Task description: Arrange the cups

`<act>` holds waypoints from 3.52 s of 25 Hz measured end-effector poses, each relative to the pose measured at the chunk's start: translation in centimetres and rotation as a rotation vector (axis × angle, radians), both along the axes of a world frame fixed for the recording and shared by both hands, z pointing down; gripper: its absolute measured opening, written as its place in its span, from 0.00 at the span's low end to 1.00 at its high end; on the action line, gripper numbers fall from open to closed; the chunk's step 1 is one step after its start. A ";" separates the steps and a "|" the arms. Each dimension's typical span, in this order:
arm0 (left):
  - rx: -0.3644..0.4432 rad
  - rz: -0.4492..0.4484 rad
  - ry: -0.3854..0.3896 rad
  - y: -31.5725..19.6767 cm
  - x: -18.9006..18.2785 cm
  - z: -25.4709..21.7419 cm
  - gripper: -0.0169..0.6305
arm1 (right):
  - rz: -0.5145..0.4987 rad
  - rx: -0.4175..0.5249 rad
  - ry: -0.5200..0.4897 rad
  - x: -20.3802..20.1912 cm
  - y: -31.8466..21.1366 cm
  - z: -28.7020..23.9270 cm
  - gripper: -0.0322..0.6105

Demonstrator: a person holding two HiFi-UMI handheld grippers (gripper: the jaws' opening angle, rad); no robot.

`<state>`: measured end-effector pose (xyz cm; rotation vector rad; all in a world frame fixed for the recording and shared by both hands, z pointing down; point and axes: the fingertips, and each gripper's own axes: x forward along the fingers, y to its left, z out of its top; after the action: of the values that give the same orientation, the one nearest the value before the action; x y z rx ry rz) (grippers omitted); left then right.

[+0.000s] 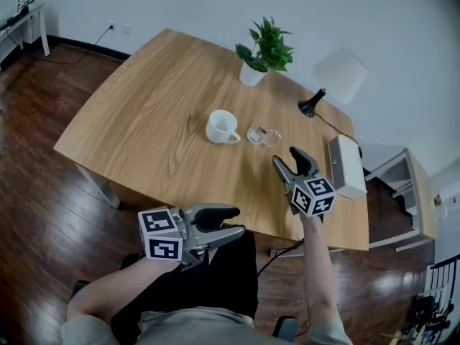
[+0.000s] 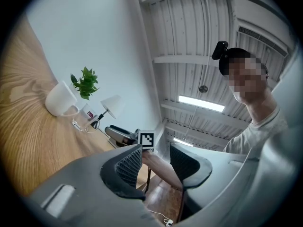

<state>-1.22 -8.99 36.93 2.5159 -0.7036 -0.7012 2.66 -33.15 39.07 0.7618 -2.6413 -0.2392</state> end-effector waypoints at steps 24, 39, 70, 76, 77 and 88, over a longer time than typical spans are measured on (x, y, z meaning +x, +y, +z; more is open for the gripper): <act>-0.019 0.006 -0.015 0.2 0.1 0.5 0.32 | 0.104 -0.162 -0.124 7.9 -7.6 -3.4 0.16; -0.003 0.011 -0.042 0.0 0.0 0.6 0.32 | 0.694 -0.095 -0.118 35.2 -23.4 -6.8 0.16; 0.008 -0.098 -0.015 -0.6 -2.7 -0.6 0.32 | -0.290 -0.018 0.130 -12.4 4.1 1.2 0.41; 0.024 -0.105 -0.035 -0.5 -2.9 -0.9 0.32 | -0.271 -0.083 0.141 -14.9 2.9 3.4 0.35; 0.027 -0.111 -0.041 -0.4 -3.0 -1.0 0.32 | -0.277 -0.089 0.140 -15.3 2.9 3.6 0.30; 0.109 -0.066 -0.117 -3.6 1.0 -3.5 0.32 | -0.174 -0.189 -0.045 -7.7 3.1 2.8 0.15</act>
<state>-0.26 -12.60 33.45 2.6615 -0.8131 -0.6348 -5.00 -30.06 41.83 0.4826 -2.7260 -0.0176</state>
